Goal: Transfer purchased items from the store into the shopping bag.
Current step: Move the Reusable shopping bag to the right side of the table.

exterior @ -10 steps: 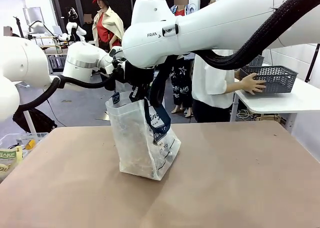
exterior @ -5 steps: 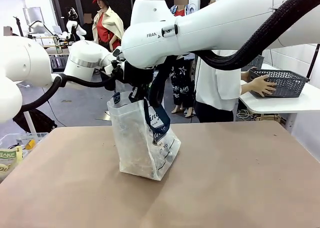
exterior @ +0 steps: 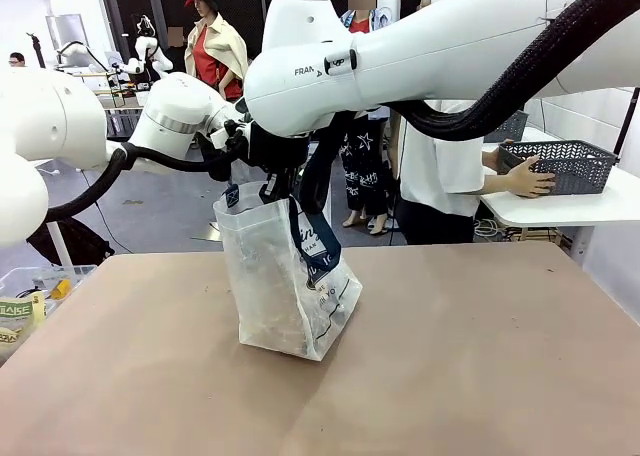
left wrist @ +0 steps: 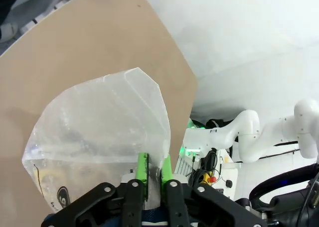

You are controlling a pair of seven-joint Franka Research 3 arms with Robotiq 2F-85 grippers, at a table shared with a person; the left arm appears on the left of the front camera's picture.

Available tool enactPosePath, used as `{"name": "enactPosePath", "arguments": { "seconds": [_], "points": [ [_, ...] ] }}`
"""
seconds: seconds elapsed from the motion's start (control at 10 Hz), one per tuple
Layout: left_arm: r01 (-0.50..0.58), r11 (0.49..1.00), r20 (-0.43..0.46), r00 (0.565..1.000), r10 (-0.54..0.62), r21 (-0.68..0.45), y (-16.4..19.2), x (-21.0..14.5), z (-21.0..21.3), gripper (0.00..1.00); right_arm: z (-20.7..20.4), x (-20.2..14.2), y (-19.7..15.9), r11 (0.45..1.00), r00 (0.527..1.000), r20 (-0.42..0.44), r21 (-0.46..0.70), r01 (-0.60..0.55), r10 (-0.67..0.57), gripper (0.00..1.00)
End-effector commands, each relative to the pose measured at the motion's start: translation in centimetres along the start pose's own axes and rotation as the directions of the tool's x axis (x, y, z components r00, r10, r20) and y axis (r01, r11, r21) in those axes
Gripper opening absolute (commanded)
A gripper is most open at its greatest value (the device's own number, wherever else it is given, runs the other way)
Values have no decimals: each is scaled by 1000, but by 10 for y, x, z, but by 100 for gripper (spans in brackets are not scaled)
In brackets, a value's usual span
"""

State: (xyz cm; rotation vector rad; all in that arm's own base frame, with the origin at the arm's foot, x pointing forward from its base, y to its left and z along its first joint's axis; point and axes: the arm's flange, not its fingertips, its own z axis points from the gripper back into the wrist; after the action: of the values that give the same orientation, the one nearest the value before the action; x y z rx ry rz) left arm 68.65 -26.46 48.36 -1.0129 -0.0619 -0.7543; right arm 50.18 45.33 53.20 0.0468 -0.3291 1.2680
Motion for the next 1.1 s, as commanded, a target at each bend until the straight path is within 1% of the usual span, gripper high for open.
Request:
{"name": "enactPosePath", "arguments": {
  "seconds": [0.0, 0.2, 0.5, 0.6, 0.8, 1.0],
  "points": [
    [-30, 998, -4, 1000, 30, 46, -1, -2, -4, 0, 4, 4, 4, 999, 999, 19, -17, -29, 29, 0],
    [-36, 998, -9, 999, 36, 54, 1, -3, -5, 0, 5, 3, 5, 999, 999, 21, -18, -28, 28, 0],
    [-34, 998, -19, 999, 35, 50, 3, -3, -5, 0, 8, 0, 8, 999, 999, 50, -35, -17, 19, 0],
    [-35, 998, -18, 999, 36, 49, 4, -3, -5, 0, 12, -3, 11, 999, 999, 50, -46, 1, 2, 14],
    [-32, 998, -23, 999, 33, 48, 4, -3, -6, 0, 25, -13, 22, 996, 997, 79, -88, 33, -26, 52],
    [-34, 998, -28, 999, 35, 50, 5, -4, -6, 0, 40, -25, 25, 987, 990, 122, -132, 91, -75, 91]
  ]
}}
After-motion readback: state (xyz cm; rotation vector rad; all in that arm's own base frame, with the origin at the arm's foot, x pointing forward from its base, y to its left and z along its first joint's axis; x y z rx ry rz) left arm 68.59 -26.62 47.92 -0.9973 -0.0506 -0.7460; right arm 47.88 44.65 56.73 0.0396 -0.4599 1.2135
